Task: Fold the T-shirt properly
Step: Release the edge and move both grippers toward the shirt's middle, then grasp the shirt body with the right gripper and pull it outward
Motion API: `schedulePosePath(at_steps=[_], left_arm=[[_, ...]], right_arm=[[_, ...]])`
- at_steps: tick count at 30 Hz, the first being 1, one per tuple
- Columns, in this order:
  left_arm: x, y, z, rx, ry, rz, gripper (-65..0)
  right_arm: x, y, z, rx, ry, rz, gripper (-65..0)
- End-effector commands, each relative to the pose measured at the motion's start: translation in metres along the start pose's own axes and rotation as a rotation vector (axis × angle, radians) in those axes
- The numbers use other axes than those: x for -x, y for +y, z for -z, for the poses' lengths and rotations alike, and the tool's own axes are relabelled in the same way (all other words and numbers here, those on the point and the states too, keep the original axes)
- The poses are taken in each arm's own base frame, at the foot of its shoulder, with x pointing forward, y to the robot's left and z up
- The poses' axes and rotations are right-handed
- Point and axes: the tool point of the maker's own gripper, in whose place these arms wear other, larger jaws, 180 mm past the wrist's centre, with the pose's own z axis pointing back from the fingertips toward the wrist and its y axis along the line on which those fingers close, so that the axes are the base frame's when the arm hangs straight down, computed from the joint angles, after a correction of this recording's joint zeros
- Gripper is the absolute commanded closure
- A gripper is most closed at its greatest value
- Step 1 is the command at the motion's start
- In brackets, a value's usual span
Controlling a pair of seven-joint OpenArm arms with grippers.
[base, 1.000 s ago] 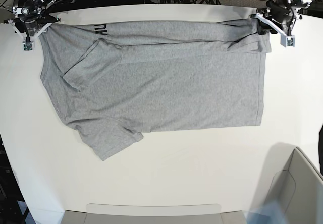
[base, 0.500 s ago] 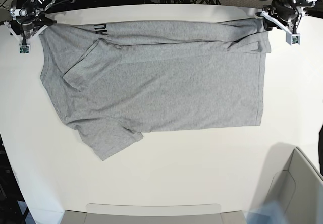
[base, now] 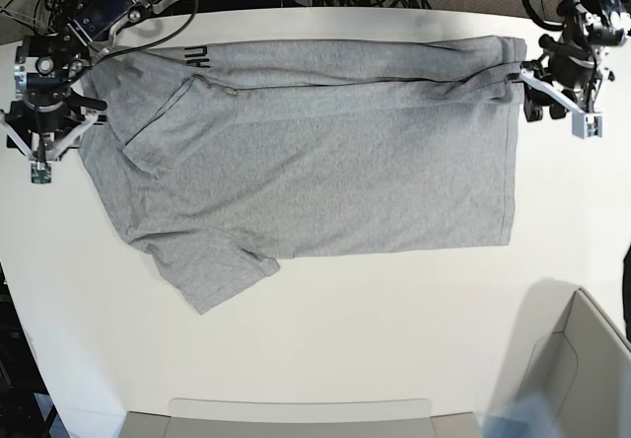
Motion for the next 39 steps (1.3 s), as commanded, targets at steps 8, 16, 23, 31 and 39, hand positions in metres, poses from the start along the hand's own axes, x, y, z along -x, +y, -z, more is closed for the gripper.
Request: schedulePosePath(at_steps=[8, 16, 23, 31, 39], left_arm=[[-0.050, -0.044, 0.014, 0.112, -0.120, 0.044, -14.1], [-0.060, -0.077, 0.021, 0.184, -0.165, -0.046, -11.1], [-0.053, -0.087, 0.023, 0.203, -0.159, -0.092, -11.1], [-0.050, -0.085, 0.026, 0.200, -0.147, -0.095, -11.2], [-0.050, -0.083, 0.027, 0.196, -0.144, -0.092, -11.4]], right_arm=[[-0.090, 0.114, -0.002, -0.277, -0.156, -0.248, -23.7], [-0.100, 0.232, 0.035, -0.524, -0.121, -0.294, -23.7], [-0.109, 0.248, 0.051, -0.517, -0.201, -0.156, -23.7], [-0.095, 0.210, 0.085, -0.484, -0.116, 0.034, -23.7], [-0.040, 0.208, 0.107, -0.477, 0.032, 0.016, -23.7]])
